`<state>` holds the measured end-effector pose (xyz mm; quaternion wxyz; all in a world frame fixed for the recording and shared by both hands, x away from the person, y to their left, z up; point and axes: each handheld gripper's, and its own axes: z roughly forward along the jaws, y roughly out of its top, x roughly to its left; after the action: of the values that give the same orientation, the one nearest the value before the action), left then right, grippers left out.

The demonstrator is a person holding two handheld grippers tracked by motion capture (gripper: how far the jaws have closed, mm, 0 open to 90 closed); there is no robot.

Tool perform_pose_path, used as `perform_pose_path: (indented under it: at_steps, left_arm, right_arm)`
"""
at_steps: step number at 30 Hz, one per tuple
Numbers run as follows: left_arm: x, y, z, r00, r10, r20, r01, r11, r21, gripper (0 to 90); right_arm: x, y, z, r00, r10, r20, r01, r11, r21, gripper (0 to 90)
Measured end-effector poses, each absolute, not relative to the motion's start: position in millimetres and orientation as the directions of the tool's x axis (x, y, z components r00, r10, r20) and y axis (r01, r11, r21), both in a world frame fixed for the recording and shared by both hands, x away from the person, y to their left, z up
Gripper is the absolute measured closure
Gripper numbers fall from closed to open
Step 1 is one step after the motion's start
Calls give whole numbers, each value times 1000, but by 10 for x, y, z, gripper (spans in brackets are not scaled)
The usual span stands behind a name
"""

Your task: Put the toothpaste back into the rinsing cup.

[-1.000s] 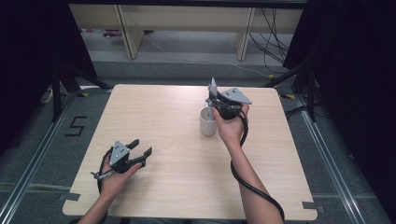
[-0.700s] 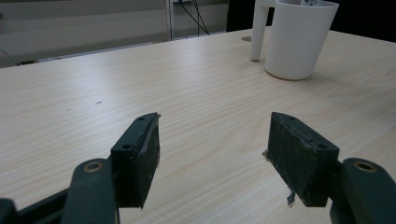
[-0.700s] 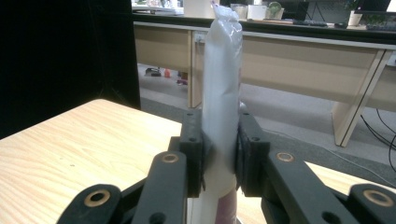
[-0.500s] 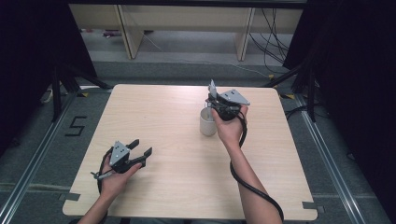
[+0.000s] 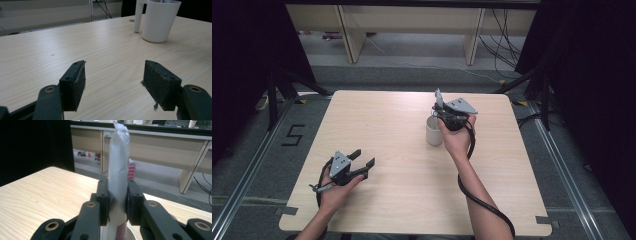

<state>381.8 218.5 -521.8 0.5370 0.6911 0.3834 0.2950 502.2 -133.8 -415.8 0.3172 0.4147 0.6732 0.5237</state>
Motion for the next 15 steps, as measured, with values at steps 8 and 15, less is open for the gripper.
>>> perform_pose_path:
  at_steps: [8, 15]
  left_arm:
    - [3820, 2185, -5218, 533, 846, -3, 214, -131, 968, 342]
    - [3819, 2183, -5218, 533, 846, -4, 214, -130, 968, 343]
  right_arm:
    - [5036, -1335, -4213, -454, 891, 5, 239, 116, 964, 761]
    - [5047, -1323, -4262, -450, 893, 7, 243, 116, 963, 761]
